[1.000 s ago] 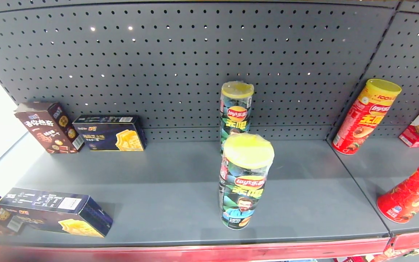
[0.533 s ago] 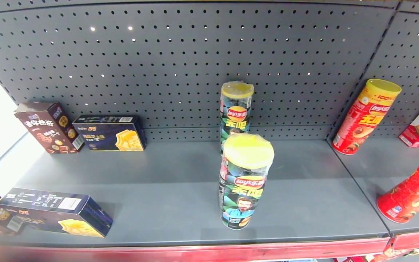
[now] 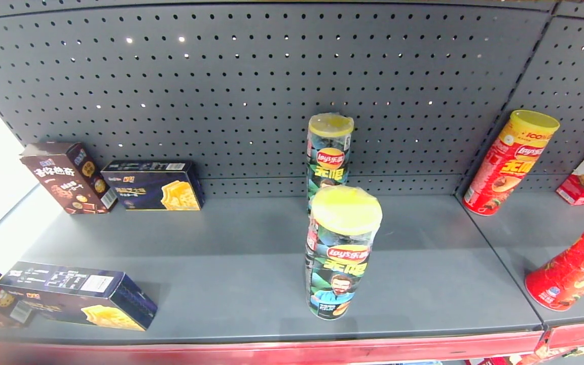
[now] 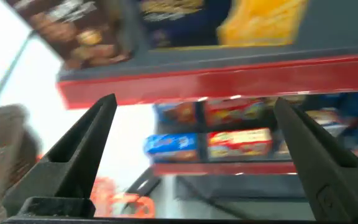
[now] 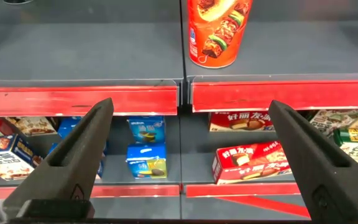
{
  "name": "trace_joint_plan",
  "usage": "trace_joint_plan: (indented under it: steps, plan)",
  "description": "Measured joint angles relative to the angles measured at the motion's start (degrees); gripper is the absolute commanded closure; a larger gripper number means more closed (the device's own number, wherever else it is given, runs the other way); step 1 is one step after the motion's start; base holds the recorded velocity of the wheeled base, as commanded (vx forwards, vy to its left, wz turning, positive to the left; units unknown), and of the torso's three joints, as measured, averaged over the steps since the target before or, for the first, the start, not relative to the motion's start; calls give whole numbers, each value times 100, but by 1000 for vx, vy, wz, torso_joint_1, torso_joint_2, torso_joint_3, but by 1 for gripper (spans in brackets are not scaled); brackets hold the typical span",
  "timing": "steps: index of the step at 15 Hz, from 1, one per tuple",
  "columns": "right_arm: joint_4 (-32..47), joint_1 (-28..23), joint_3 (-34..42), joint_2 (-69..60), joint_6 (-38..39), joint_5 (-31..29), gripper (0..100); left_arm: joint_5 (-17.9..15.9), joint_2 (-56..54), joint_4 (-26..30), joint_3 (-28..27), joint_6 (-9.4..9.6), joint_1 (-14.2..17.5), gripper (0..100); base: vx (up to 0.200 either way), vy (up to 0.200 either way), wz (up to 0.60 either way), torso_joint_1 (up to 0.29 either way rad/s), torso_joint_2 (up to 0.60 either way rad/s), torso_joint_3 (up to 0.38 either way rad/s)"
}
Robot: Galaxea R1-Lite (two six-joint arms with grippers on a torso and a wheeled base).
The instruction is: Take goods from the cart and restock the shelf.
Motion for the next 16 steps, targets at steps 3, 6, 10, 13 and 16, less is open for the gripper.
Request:
trace_joint_plan:
  steps: [3,6,10,13,16]
  plan:
    - [0,0,0,0,0,0,0,-236,-273,-533,232,-129,-223,0,0,0,0,0,0,0]
    - [0,0,0,0,0,0,0,1224,-369,-443,332,-441,-245,0,0,0,0,0,0,0]
    - [0,0,0,0,0,0,0,842,-394,-443,356,-521,-247,0,0,0,0,0,0,0]
    - [0,0,0,0,0,0,0,492,-394,-418,351,-401,-261,0,0,0,0,0,0,0]
    - [0,0,0,0,-2,-2,0,869,-394,-427,354,-401,-256,0,0,0,0,0,0,0]
